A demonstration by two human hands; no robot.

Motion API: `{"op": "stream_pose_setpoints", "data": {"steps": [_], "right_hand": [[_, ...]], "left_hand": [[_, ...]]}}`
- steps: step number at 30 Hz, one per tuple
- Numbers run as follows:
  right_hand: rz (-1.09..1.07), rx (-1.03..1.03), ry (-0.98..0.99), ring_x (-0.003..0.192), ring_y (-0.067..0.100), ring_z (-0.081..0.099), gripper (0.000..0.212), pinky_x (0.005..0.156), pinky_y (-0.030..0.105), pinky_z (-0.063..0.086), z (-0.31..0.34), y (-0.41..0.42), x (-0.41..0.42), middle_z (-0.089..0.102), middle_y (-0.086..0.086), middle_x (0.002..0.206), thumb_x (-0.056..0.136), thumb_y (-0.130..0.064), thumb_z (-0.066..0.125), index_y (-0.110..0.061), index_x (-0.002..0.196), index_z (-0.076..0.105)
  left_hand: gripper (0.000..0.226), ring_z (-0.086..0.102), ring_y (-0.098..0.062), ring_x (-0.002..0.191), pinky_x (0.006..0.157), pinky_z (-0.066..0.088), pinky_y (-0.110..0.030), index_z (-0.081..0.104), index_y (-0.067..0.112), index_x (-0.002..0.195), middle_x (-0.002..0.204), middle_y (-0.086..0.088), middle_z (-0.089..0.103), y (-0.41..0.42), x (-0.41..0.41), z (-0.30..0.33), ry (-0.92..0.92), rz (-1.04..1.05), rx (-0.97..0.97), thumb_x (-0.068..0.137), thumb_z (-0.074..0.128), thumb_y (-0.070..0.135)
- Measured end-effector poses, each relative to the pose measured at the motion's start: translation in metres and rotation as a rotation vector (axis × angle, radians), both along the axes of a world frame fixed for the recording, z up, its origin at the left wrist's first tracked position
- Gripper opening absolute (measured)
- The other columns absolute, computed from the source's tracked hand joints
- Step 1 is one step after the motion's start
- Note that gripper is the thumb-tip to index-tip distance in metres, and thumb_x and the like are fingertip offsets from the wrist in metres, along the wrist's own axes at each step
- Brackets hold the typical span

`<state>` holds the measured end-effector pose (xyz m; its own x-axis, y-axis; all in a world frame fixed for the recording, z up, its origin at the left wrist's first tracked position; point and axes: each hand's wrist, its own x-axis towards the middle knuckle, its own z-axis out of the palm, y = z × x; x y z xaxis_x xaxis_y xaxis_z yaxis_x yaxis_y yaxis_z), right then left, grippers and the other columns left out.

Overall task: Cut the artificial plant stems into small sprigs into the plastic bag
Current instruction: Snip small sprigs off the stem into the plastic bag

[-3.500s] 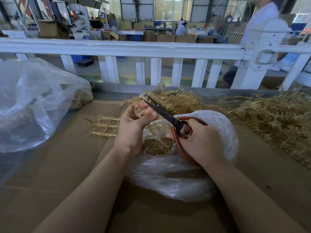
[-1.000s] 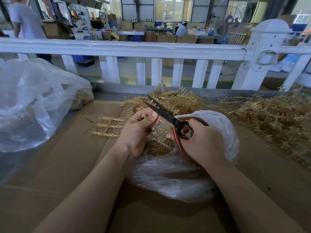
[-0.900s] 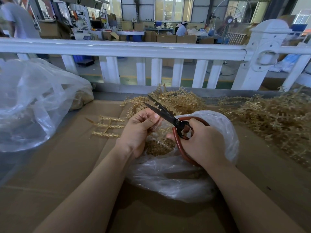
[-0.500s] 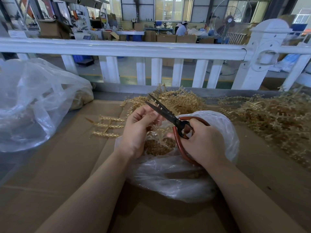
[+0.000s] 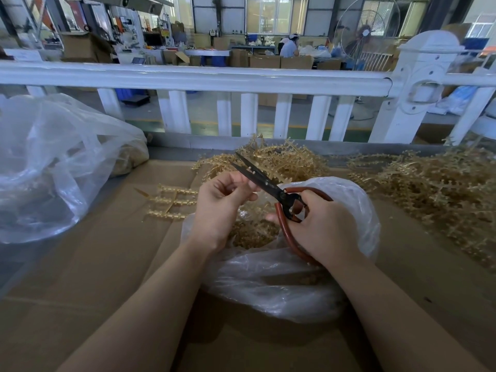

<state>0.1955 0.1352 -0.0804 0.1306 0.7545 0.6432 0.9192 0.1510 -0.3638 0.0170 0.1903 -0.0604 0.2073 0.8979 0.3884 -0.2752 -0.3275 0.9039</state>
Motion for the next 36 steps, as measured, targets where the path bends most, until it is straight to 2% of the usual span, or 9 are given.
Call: {"op": "stream_pose_setpoints", "data": {"steps": [4, 9, 12, 17, 19, 22, 30, 36], "right_hand": [[-0.012, 0.004, -0.023, 0.068, 0.002, 0.059, 0.068, 0.061, 0.016, 0.047, 0.0012, 0.0002, 0.0002, 0.067, -0.016, 0.079, 0.074, -0.09, 0.043, -0.028, 0.09, 0.067], [-0.016, -0.025, -0.028, 0.069, 0.004, 0.061, 0.064, 0.064, 0.022, 0.054, 0.0009, -0.0005, 0.0009, 0.067, -0.013, 0.077, 0.074, -0.087, 0.05, -0.026, 0.088, 0.066], [0.005, -0.031, -0.008, 0.069, 0.006, 0.062, 0.072, 0.065, 0.029, 0.057, 0.0029, -0.0017, -0.0004, 0.067, -0.012, 0.075, 0.073, -0.091, 0.043, -0.024, 0.087, 0.067], [0.016, -0.025, 0.013, 0.068, 0.007, 0.063, 0.081, 0.065, 0.03, 0.057, 0.0045, -0.003, -0.0028, 0.067, -0.012, 0.074, 0.07, -0.096, 0.034, -0.024, 0.086, 0.067], [0.03, -0.01, 0.009, 0.068, 0.004, 0.062, 0.08, 0.063, 0.028, 0.057, 0.0041, -0.0036, -0.0032, 0.067, -0.014, 0.075, 0.072, -0.095, 0.033, -0.024, 0.086, 0.067], [0.048, -0.007, 0.031, 0.069, 0.001, 0.059, 0.075, 0.064, 0.022, 0.055, 0.0029, -0.0032, -0.0033, 0.062, -0.019, 0.075, 0.072, -0.094, 0.035, -0.027, 0.088, 0.066], [0.077, -0.012, 0.059, 0.069, -0.001, 0.056, 0.073, 0.064, 0.014, 0.048, -0.0007, -0.0013, -0.0033, 0.059, -0.022, 0.076, 0.072, -0.094, 0.038, -0.03, 0.092, 0.065], [0.082, -0.028, 0.094, 0.068, -0.004, 0.053, 0.073, 0.064, 0.005, 0.039, 0.0004, -0.0022, -0.0042, 0.058, -0.023, 0.076, 0.069, -0.097, 0.036, -0.034, 0.094, 0.064]], "left_hand": [[0.01, 0.063, -0.01, 0.07, 0.07, 0.052, -0.02, 0.068, 0.002, 0.086, 0.074, 0.003, 0.071, -0.0006, -0.0004, -0.0007, 0.075, 0.005, 0.059, 0.092, 0.061, -0.003], [0.009, 0.061, -0.009, 0.068, 0.07, 0.051, -0.02, 0.068, -0.001, 0.088, 0.073, 0.003, 0.07, 0.0002, -0.0012, -0.0006, 0.084, 0.007, 0.065, 0.092, 0.06, -0.003], [0.013, 0.061, -0.008, 0.067, 0.069, 0.051, -0.018, 0.067, 0.004, 0.085, 0.072, 0.004, 0.069, -0.0003, -0.0014, -0.0003, 0.093, 0.003, 0.07, 0.093, 0.06, -0.004], [0.007, 0.06, -0.012, 0.07, 0.071, 0.05, -0.021, 0.062, 0.0, 0.091, 0.073, 0.0, 0.064, -0.0001, -0.0007, -0.0002, 0.123, 0.042, 0.104, 0.094, 0.057, -0.005], [0.005, 0.061, -0.013, 0.072, 0.074, 0.051, -0.025, 0.061, -0.002, 0.095, 0.074, -0.001, 0.062, -0.0001, 0.0007, -0.0012, 0.177, 0.078, 0.117, 0.095, 0.057, -0.004], [0.007, 0.061, -0.011, 0.073, 0.073, 0.051, -0.022, 0.061, 0.002, 0.096, 0.073, 0.001, 0.061, -0.0024, 0.0028, -0.0008, 0.234, 0.1, 0.129, 0.095, 0.057, -0.003], [0.015, 0.061, -0.006, 0.07, 0.071, 0.049, -0.018, 0.061, 0.009, 0.094, 0.069, 0.01, 0.062, -0.0022, 0.0022, -0.0006, 0.239, 0.052, 0.134, 0.096, 0.055, -0.005], [0.021, 0.06, -0.008, 0.072, 0.072, 0.048, -0.019, 0.062, 0.015, 0.094, 0.071, 0.007, 0.062, -0.002, 0.0017, -0.0011, 0.233, 0.02, 0.148, 0.096, 0.054, -0.004]]}}
